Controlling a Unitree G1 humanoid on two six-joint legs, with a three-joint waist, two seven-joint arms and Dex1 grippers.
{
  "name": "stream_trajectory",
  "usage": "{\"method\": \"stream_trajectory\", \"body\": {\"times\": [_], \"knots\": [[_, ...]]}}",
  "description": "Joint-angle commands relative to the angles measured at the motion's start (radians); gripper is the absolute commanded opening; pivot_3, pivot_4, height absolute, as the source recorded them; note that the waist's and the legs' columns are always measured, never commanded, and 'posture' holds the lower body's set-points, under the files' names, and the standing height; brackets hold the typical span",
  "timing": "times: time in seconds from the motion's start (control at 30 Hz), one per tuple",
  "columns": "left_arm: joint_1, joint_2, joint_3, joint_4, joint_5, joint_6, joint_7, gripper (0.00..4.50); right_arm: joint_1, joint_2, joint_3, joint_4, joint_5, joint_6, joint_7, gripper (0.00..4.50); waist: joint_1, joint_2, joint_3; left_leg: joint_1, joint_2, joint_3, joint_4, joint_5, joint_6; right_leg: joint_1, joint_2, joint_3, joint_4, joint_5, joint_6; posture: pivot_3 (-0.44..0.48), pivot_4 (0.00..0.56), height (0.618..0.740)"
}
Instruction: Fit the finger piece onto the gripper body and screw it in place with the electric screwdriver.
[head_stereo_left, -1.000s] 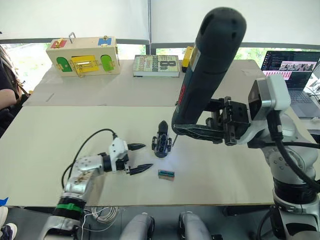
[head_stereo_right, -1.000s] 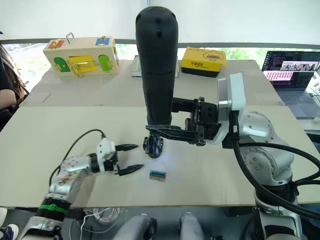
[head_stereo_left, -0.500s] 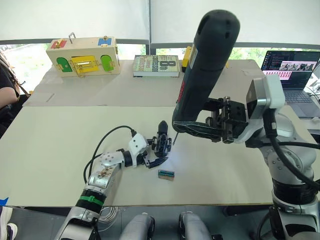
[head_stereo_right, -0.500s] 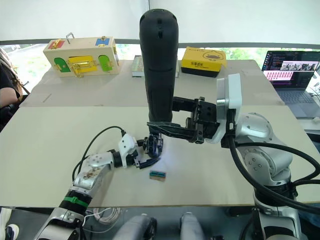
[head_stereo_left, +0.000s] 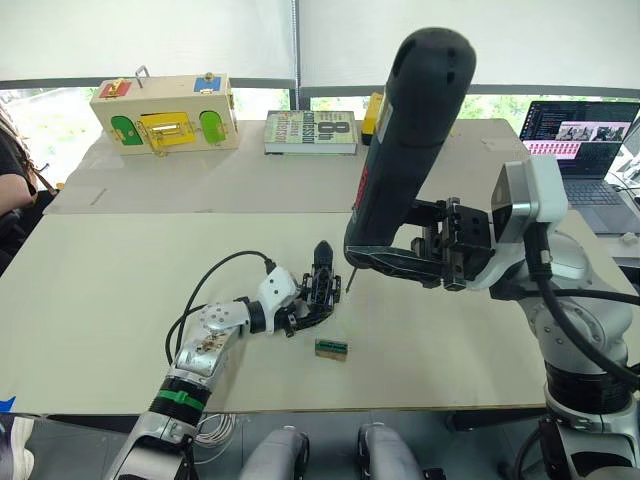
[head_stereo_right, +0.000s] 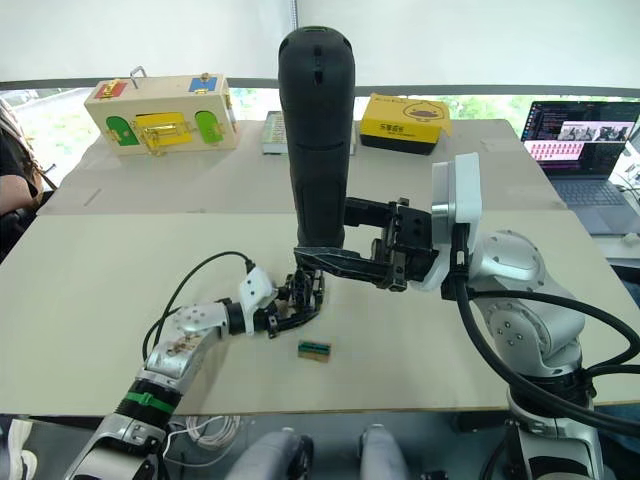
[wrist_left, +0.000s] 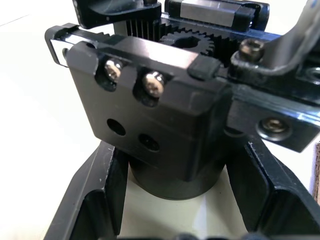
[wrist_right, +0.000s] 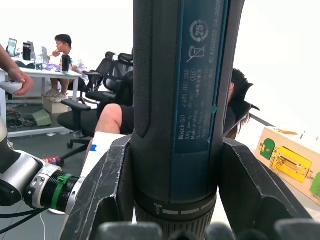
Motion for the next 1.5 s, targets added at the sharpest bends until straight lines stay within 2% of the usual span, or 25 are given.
{"method": "stream_trajectory", "body": {"times": [0.03,0.23,0.4,0.6,0.87,0.93,1.0,1.03,1.2,1.33,1.5], "knots": [[-0.02,-0.008,0.001,0.046,-0.01,-0.045,-0.033,2.31,-0.008,-0.007,-0.027,-0.045,0.014,-0.009,-0.011,1.95,0.0,0.0,0.0,0.0,0.0,0.0,0.0,0.0,0.0,0.0,0.0,0.0,0.0,0.0,0.0,0.0,0.15,0.74],[-0.089,0.004,0.01,0.163,-0.044,-0.129,-0.189,2.31,0.003,-0.021,-0.024,-0.062,0.038,0.016,-0.005,1.95,0.001,0.0,0.0,0.0,0.0,0.0,0.0,0.0,0.0,0.001,0.0,0.0,0.0,0.0,0.0,0.0,0.15,0.74],[-0.153,-0.001,0.001,0.265,-0.026,-0.155,-0.248,2.31,0.006,-0.025,-0.025,-0.068,0.048,0.033,-0.001,1.95,0.001,0.0,0.0,0.0,0.0,0.0,0.0,0.0,0.0,0.001,0.0,-0.001,0.0,0.0,0.0,0.0,0.15,0.74],[-0.197,0.002,-0.007,0.353,0.021,-0.182,-0.254,2.31,0.008,-0.029,-0.024,-0.073,0.057,0.051,-0.001,1.95,0.002,0.0,0.0,0.0,0.0,0.0,0.001,0.0,0.0,0.001,0.0,-0.001,0.0,0.0,0.0,0.0,0.15,0.74],[-0.215,0.013,-0.007,0.39,0.036,-0.197,-0.261,2.31,0.009,-0.033,-0.024,-0.076,0.063,0.061,-0.005,1.95,0.0,0.0,0.0,0.0,0.0,0.0,0.004,0.0,0.0,0.002,0.0,-0.001,0.0,0.001,0.001,0.0,0.15,0.74],[-0.203,0.019,-0.001,0.371,0.026,-0.181,-0.265,3.33,0.009,-0.034,-0.026,-0.076,0.064,0.062,-0.006,1.95,0.0,0.0,0.0,0.0,0.0,0.0,0.004,0.0,0.0,0.002,0.0,-0.001,0.001,0.001,0.001,0.0,0.15,0.74],[-0.184,0.034,0.006,0.358,0.029,-0.186,-0.256,4.0,0.013,-0.037,-0.03,-0.077,0.067,0.064,-0.006,1.95,-0.001,0.0,0.0,0.0,0.0,0.0,0.004,0.0,0.0,0.002,0.0,-0.001,0.001,0.001,0.001,0.0,0.15,0.74],[-0.175,0.039,0.011,0.352,0.026,-0.187,-0.253,4.48,0.016,-0.039,-0.032,-0.078,0.069,0.065,-0.006,1.95,-0.003,0.0,0.0,0.0,0.0,0.0,0.004,0.0,0.0,0.002,0.0,0.0,0.001,0.001,0.001,0.0,0.15,0.74],[-0.091,0.073,0.05,0.268,-0.003,-0.206,-0.232,4.48,0.029,-0.044,-0.037,-0.087,0.076,0.071,-0.01,1.95,-0.018,0.0,0.0,0.0,0.001,0.0,0.004,0.0,0.0,0.001,0.0,0.001,0.001,0.002,0.001,0.0,0.15,0.74],[0.002,0.084,0.072,0.13,-0.036,-0.166,-0.206,4.48,0.034,-0.042,-0.04,-0.089,0.077,0.071,-0.015,1.95,-0.025,0.0,0.0,0.0,0.002,0.0,0.003,0.0,0.0,0.001,0.0,0.001,0.001,0.001,0.0,0.0,0.15,0.74],[0.099,0.046,0.065,-0.065,-0.042,-0.06,-0.084,4.48,0.043,-0.037,-0.039,-0.096,0.074,0.065,-0.023,1.95,-0.018,0.0,0.0,0.0,0.001,0.0,0.003,0.0,0.001,0.001,-0.001,0.001,0.0,0.001,0.0,0.0,0.15,0.74]]}}
